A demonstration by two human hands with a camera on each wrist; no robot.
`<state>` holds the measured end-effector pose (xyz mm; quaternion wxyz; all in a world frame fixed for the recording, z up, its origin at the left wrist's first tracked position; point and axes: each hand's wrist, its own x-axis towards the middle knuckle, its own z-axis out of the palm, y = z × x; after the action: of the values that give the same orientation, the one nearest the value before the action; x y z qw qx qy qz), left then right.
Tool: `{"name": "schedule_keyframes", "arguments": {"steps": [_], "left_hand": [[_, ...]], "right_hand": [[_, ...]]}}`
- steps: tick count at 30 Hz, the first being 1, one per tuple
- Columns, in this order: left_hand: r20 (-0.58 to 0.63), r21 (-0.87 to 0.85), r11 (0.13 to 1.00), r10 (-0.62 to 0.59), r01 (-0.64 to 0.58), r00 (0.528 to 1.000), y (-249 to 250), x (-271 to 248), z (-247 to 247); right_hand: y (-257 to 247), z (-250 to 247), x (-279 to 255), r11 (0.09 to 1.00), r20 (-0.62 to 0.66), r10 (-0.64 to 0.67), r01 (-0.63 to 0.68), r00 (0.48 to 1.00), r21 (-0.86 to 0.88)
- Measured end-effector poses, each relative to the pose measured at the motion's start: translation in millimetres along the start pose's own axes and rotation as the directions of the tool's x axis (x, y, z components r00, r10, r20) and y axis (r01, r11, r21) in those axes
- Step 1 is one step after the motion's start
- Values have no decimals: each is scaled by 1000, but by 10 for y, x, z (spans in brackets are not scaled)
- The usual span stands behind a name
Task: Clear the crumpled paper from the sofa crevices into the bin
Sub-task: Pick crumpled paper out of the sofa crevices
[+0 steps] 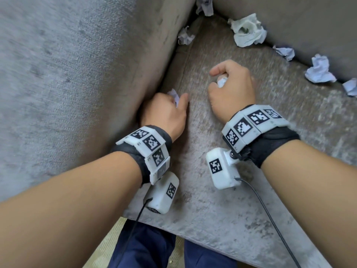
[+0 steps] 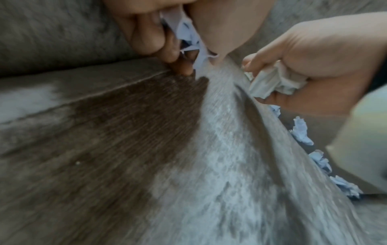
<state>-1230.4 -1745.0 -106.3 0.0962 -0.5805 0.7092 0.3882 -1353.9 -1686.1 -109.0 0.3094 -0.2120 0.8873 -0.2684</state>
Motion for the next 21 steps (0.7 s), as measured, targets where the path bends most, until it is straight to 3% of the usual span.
{"name": "schedule_keyframes", "arguments": {"steps": [10,13,21], "left_hand": [[-24,-95,995,34,-36,999,50,-47,-169],[-23,-137,989,49,-52,999,37,-62,-191],[49,-174,984,47,-38,998,17,-33,-221]], "right_hand": [[-517,299,314,950,161,-211,241,964,-197],[-568,367,414,933,232,-199,257,952,-253],[-601,398,622,904,264,-185,269,947,-333]]}}
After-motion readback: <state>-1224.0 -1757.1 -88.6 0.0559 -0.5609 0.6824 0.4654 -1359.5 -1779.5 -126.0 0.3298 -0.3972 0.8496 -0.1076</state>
